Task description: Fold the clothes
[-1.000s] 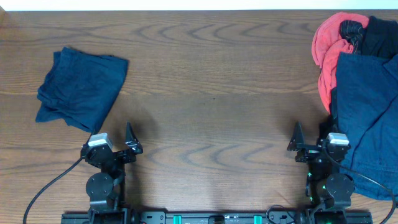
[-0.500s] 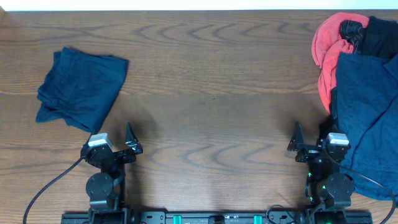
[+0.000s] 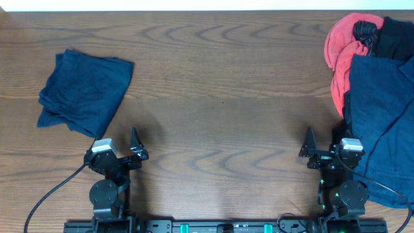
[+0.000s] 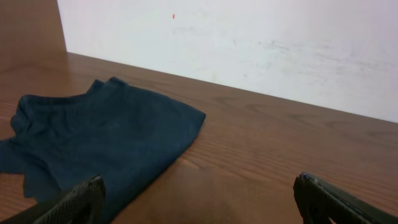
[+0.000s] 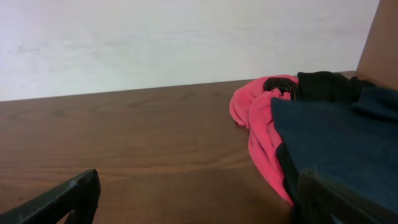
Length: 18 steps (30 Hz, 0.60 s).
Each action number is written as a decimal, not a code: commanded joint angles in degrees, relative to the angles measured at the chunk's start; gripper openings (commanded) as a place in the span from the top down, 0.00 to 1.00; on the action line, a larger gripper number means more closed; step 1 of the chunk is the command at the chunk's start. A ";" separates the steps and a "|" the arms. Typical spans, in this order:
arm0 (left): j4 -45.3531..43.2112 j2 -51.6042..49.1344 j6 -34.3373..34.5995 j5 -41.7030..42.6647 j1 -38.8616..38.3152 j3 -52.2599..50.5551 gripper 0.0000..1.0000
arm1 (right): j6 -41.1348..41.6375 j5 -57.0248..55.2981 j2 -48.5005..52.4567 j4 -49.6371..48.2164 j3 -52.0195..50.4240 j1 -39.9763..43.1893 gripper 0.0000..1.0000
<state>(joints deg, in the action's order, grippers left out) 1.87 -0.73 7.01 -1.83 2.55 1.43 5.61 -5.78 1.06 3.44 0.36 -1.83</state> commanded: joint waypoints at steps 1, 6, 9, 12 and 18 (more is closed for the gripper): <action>2.16 0.39 -0.76 -0.09 0.24 -1.16 0.02 | -0.50 2.03 -0.15 0.50 -0.02 0.31 0.01; 2.01 0.39 -0.70 -0.07 0.22 -1.16 0.02 | -0.09 4.46 0.02 0.70 -0.02 0.31 0.01; 2.16 0.35 -0.68 -0.07 0.22 -1.09 0.02 | 1.16 4.50 0.09 0.70 0.00 0.33 0.01; 3.10 -0.33 -0.70 -0.07 0.22 -0.20 0.02 | 1.14 2.91 0.33 0.76 0.31 0.33 0.01; 8.22 -5.90 -0.76 -0.09 0.24 5.70 0.02 | 0.92 -2.01 4.52 4.09 4.85 0.33 0.01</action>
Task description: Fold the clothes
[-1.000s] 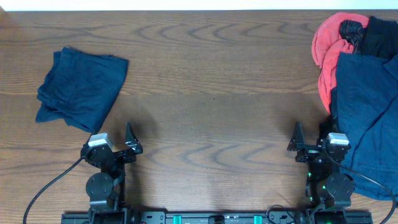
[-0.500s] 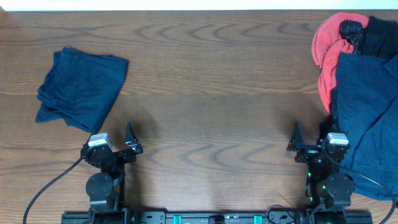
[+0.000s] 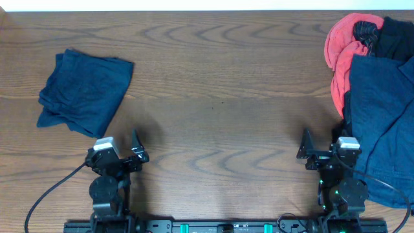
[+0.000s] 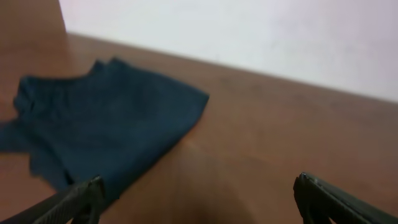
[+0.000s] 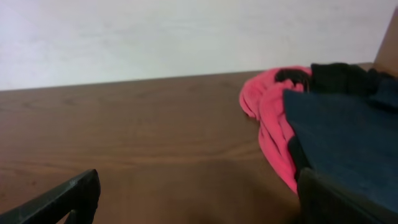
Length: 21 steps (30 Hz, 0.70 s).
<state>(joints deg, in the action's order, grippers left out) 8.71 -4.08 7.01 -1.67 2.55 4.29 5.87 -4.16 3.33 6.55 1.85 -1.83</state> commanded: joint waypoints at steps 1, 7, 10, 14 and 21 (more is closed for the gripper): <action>1.77 -4.11 -0.76 -0.24 0.24 4.28 0.02 | 0.42 -4.63 3.63 1.38 4.52 0.33 0.01; 6.03 -18.86 -0.76 -0.24 0.24 17.38 0.02 | -2.21 -11.39 18.49 5.09 16.44 0.44 0.01; 11.56 -28.15 -0.76 -0.24 0.24 25.27 0.02 | -2.23 -13.84 27.82 7.82 23.45 0.61 0.01; 22.69 -39.67 -0.76 -0.24 0.24 35.76 0.02 | -2.19 -13.86 41.09 15.39 33.51 3.34 0.01; 34.86 -52.09 -0.72 -0.22 0.28 46.97 0.02 | -2.27 -9.01 62.25 28.02 49.44 11.34 0.01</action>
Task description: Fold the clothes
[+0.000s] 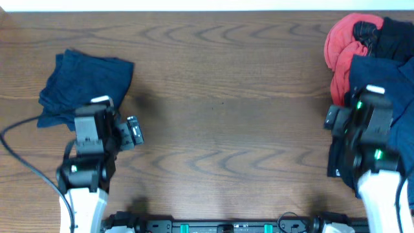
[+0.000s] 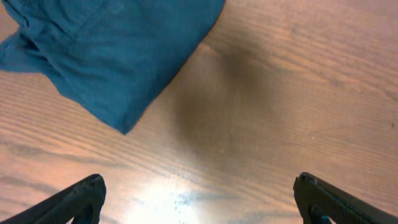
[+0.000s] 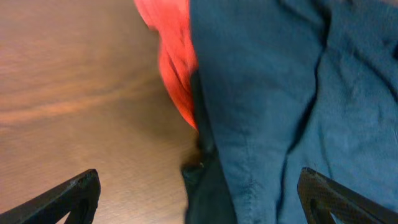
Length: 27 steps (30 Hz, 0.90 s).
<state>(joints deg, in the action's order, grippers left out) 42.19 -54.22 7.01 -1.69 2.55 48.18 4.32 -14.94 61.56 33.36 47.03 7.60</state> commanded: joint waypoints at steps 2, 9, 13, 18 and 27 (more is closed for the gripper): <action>1.22 -2.84 -0.74 -0.22 0.28 3.17 0.02 | -0.76 -0.11 7.67 0.37 5.64 2.95 0.01; 1.09 -3.34 -0.74 -0.22 0.28 3.17 0.02 | -0.72 -4.55 18.88 -2.14 5.51 7.61 0.17; 1.07 -3.34 -0.72 -0.20 0.28 3.17 0.02 | -0.57 -6.64 24.24 -1.77 5.51 9.90 0.23; 1.07 -3.34 -0.72 -0.20 0.28 3.17 0.02 | 0.61 -6.69 27.65 -1.86 5.51 10.88 0.26; 1.07 -3.34 -0.72 -0.20 0.28 3.17 0.02 | 1.07 -7.39 28.04 -1.42 5.46 10.88 0.38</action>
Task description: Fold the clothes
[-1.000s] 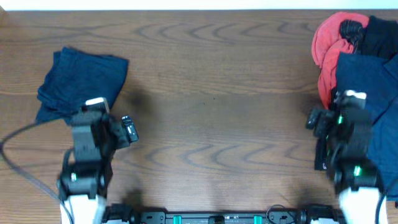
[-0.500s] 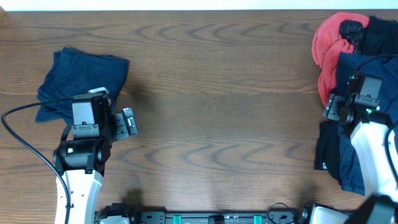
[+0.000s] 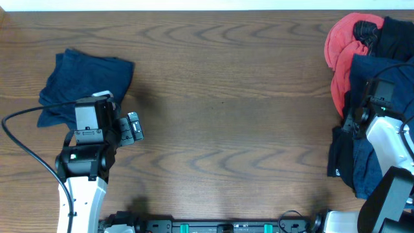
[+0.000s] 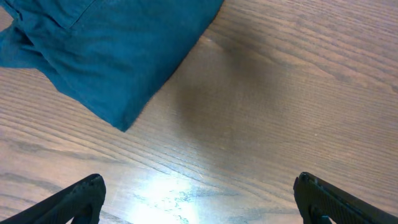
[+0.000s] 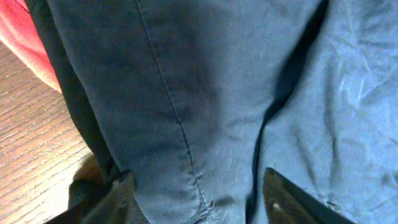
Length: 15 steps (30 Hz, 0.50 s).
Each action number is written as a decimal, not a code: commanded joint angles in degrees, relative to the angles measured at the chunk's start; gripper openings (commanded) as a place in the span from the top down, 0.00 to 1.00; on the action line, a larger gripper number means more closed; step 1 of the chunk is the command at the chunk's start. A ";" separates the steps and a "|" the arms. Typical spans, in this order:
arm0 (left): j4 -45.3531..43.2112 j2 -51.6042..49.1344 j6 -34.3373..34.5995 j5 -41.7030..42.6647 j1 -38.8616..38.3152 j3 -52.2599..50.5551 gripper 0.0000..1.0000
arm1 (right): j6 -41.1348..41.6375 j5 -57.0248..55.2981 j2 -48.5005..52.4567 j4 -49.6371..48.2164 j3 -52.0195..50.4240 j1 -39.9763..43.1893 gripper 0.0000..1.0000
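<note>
A folded dark blue cloth (image 3: pixel 84 90) lies at the table's left; the left wrist view shows it (image 4: pixel 106 50) at the upper left. My left gripper (image 4: pixel 202 202) hovers open over bare wood just right of it. At the right edge is a heap with a large dark blue garment (image 5: pixel 205 93) on top. My right gripper (image 5: pixel 196 202) points down into that garment, its jaws part-way narrowed. Both fingers (image 5: pixel 115 199) press on the fabric, and a puckered seam lies between them.
The heap also holds a red garment (image 3: pixel 339 45) and a black one (image 3: pixel 396 32) at the far right corner. A wide stretch of brown wooden table (image 3: pixel 226 97) lies between the folded cloth and the heap. The left arm's cable (image 3: pixel 26 129) loops on the left.
My right gripper has moved further onto the dark blue garment and down to it; its jaws stand closer together. The left gripper has hardly shifted beside the folded cloth.
Both arms first sat low at the table's front edge, grippers open and looking across the table. Then they were raised and facing down, the left by the folded cloth, the right at the heap's edge. Now the right gripper presses on the dark blue garment.
</note>
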<state>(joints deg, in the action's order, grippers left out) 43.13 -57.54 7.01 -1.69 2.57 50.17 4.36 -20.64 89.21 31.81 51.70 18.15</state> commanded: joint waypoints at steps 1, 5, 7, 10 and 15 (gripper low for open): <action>0.13 -0.02 -0.74 -0.20 0.26 1.18 0.02 | 1.55 -1.51 0.39 0.11 0.76 0.33 0.36; 0.13 -0.02 -0.72 -0.20 0.26 1.18 0.02 | 1.99 2.05 0.44 0.07 0.74 0.31 0.33; 0.13 -0.02 -0.72 -0.20 0.26 1.18 0.02 | 1.99 4.39 0.48 0.02 0.74 0.31 0.32; 0.13 -0.02 -0.74 -0.22 0.26 1.18 0.02 | 1.95 6.64 0.50 -0.44 0.74 0.31 0.27; 0.13 -0.02 -0.74 -0.20 0.26 1.18 0.02 | 1.31 6.01 0.72 -0.79 0.70 0.33 0.27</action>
<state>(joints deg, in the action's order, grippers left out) 43.13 -57.54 7.01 -1.69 2.57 50.17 5.65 -15.14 89.21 31.27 51.70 18.15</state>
